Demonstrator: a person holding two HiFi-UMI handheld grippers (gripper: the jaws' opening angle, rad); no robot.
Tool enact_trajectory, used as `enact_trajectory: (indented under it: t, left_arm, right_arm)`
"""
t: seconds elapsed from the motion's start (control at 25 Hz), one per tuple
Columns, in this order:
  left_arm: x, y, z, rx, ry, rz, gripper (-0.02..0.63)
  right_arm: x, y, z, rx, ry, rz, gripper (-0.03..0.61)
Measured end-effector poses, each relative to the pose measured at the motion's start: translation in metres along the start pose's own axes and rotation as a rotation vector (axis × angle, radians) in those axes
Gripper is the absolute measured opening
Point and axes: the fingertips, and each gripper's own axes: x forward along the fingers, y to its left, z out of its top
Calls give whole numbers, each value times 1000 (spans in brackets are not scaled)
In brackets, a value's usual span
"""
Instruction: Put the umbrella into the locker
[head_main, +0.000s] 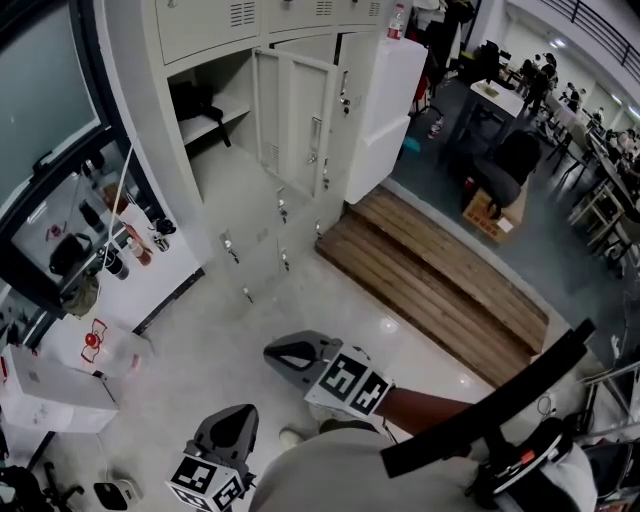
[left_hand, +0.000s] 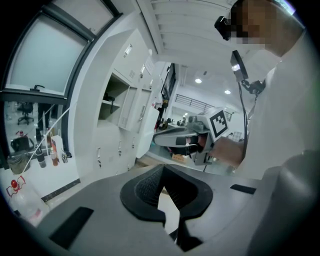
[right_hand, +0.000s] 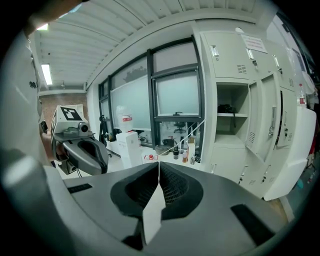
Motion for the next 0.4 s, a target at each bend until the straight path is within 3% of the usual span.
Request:
enact_trajectory:
  t: [0.4]
  left_arm:
    - [-22,6,-11,-7,4,6,9]
  right_arm:
    - [14,24,3,-11,12,16,18]
